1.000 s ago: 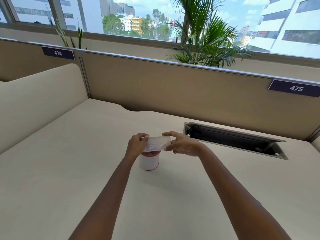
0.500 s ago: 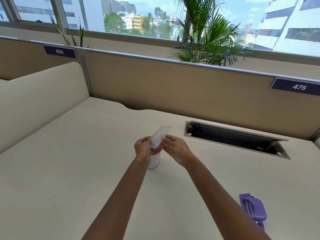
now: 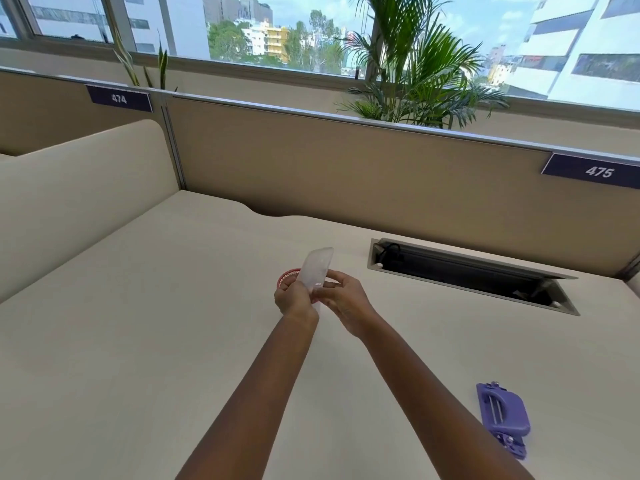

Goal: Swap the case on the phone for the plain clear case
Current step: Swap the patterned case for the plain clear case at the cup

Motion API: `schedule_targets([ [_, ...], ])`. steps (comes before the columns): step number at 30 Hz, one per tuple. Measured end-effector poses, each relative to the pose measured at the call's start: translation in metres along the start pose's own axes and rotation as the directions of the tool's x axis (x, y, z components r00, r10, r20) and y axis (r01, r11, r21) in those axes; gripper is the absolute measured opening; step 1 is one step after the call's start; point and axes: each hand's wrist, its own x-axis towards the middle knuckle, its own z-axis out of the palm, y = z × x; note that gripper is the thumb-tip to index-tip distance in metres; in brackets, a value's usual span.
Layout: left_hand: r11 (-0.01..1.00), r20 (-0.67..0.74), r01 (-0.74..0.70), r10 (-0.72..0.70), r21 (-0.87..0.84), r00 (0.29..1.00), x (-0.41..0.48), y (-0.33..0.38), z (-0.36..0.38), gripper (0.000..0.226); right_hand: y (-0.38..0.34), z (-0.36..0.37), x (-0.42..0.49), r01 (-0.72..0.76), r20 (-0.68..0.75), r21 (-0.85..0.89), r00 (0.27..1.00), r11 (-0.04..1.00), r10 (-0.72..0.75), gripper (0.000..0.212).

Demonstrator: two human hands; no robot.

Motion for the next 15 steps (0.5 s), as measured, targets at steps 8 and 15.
schedule_targets([
  [8,0.999,0.025,0.011,-0.010,-0.044,1.000,-0.001,-0.007,0.003,0.033,0.010,0.003,0.004,0.030,-0.216,0.095,0.976,0.995,-0.009,0.029],
  [15,0.996,0.033,-0.084,0.083,0.012,0.996,0.002,-0.013,0.002,0.033,0.007,0.002,0.006,0.020,-0.267,-0.015,0.963,1.000,-0.023,0.029],
])
